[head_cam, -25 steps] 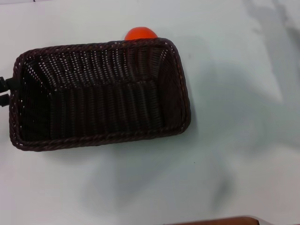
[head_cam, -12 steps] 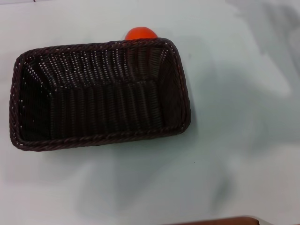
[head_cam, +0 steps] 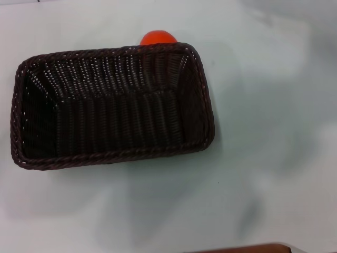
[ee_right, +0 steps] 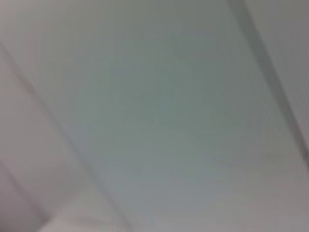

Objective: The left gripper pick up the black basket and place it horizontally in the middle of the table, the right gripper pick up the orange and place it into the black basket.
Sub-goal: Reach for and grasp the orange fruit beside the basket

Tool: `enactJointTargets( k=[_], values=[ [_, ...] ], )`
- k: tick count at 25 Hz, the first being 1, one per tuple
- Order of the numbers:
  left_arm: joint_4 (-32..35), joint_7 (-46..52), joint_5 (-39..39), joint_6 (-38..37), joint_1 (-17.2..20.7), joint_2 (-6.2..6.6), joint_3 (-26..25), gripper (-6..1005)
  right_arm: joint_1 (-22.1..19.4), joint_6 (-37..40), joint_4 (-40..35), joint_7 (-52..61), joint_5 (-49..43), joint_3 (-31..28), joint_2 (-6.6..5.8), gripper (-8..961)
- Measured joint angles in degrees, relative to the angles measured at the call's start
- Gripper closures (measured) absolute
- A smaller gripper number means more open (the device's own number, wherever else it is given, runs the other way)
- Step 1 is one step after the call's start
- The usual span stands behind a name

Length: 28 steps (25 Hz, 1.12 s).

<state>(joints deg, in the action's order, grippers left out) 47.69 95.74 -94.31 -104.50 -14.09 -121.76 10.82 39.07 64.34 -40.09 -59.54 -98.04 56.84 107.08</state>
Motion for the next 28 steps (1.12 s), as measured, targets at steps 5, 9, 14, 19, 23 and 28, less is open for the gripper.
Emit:
enactJointTargets(
  k=[5,9,14,19,23,28],
  values=[
    [0.02,-0.92,0.04,-5.29,-1.24,-0.40,-0.07,293,9.76,8.19,0.11,13.12,-21.33,-6.44,0.34,93],
    [0.13,-1.96,0.74,-9.09,-1.65,-0.78,-0.25,293,13.30,8.43,2.23,18.76,-28.36,-5.84,1.38,97],
    [0.02,-3.96,1.57,-11.02,-1.48,-1.65,0.01,293,16.26,7.16,4.42,21.78,-33.69,-4.32,2.93,101],
    [0.01,-4.92,1.59,-11.25,-1.42,-1.84,1.57,294,17.64,2.43,6.11,23.14,-34.89,-0.23,5.02,105],
    [-0.23,-5.75,1.54,-11.26,-1.41,-1.94,2.84,294,19.04,-2.48,8.52,23.20,-34.96,1.63,6.81,108],
    [-0.37,-5.88,1.27,-10.96,-1.41,-1.97,3.77,294,20.05,-8.26,11.03,23.07,-35.03,4.32,9.32,113]
  ],
)
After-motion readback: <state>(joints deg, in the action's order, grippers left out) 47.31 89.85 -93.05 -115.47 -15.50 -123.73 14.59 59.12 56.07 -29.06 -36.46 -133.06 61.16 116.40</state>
